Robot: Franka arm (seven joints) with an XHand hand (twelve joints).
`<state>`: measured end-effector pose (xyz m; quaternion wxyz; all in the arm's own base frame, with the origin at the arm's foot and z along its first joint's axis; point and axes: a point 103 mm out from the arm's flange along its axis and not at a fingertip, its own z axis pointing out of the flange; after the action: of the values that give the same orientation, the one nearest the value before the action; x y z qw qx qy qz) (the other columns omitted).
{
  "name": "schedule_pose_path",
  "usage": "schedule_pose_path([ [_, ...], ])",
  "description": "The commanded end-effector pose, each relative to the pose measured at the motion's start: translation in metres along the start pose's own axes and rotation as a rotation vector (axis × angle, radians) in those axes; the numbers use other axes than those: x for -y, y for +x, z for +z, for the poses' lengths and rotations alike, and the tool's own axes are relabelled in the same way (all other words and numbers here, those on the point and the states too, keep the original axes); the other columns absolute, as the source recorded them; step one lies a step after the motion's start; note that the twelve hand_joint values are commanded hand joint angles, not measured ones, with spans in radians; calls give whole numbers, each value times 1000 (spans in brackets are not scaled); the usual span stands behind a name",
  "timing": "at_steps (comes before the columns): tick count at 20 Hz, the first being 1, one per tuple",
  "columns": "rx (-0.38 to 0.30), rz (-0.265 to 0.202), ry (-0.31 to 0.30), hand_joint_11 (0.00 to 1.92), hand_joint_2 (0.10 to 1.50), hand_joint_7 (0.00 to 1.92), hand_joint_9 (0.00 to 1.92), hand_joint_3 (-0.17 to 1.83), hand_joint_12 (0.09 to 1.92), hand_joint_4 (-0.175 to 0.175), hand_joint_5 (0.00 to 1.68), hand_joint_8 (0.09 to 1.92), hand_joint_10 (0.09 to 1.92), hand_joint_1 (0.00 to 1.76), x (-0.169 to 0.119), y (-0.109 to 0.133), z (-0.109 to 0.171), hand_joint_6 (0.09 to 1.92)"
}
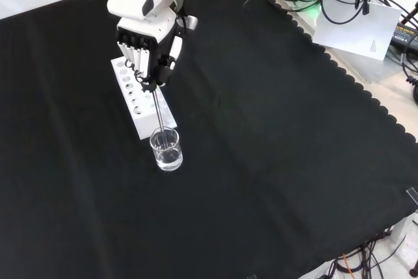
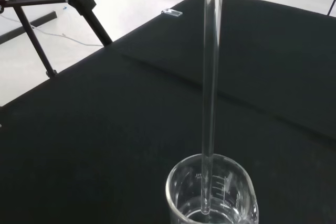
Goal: Stir in the beaker to the left of the white test tube rack with the glass rod.
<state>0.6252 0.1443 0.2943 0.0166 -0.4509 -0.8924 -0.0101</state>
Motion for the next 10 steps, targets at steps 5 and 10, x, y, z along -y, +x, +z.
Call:
schedule_pose_path([
  [5,1,-18,5,1763,1073,1133,1643,0,341,-175,1036,1060,711,1291,-3,10,12,612],
  [10,-3,-24,12,1762,1074,1129,1644,1,341,-175,1035,1067,710,1291,-5,14,17,613],
])
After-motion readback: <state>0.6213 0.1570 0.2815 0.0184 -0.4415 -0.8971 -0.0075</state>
